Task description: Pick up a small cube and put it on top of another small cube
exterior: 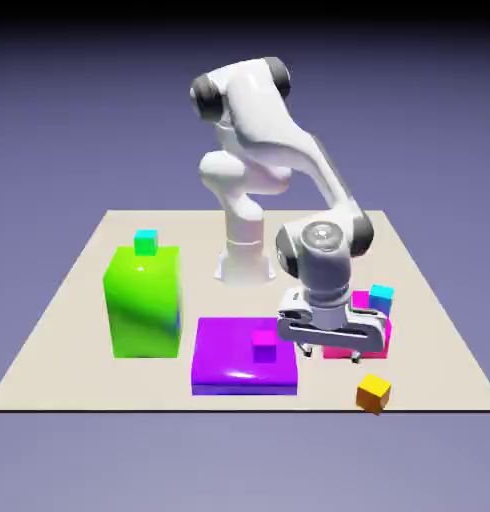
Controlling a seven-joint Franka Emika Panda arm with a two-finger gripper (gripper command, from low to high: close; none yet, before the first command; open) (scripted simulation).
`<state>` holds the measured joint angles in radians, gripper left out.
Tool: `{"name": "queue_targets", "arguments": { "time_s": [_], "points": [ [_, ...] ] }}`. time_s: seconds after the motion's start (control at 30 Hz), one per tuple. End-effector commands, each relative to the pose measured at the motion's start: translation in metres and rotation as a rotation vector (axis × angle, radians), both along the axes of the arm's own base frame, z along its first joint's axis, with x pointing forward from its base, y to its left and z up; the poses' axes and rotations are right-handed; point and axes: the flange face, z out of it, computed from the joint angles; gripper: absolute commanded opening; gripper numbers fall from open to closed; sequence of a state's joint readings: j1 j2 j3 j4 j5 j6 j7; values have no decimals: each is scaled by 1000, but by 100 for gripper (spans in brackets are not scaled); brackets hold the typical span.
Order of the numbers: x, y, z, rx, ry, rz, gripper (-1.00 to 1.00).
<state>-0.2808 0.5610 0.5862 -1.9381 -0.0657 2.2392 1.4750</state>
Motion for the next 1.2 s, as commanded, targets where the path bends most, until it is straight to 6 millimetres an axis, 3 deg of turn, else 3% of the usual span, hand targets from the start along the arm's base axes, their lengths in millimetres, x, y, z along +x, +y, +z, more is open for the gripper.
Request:
{"name": "queue_targets", "arguments": {
  "time_s": [0.0, 0.23, 0.47, 0.5, 0.6, 0.63, 0.67, 0.7, 0.8, 1.17],
  "points": [
    [3, 5, -7, 12, 34, -16, 0],
    [20, 29, -46, 102, 270, -136, 0],
    [37, 34, -73, 186, 486, -249, 0],
    [37, 34, -73, 186, 486, -249, 0],
    [9, 57, -127, 185, 487, -249, 0],
    [9, 57, -127, 185, 487, -249, 0],
    [9, 57, -127, 185, 487, -249, -100],
    [9, 57, -127, 185, 487, -249, -100],
    [36, 35, -73, 186, 486, -249, -100],
    [-3, -97, -16, 173, 499, -351, -100]
  ]
}}
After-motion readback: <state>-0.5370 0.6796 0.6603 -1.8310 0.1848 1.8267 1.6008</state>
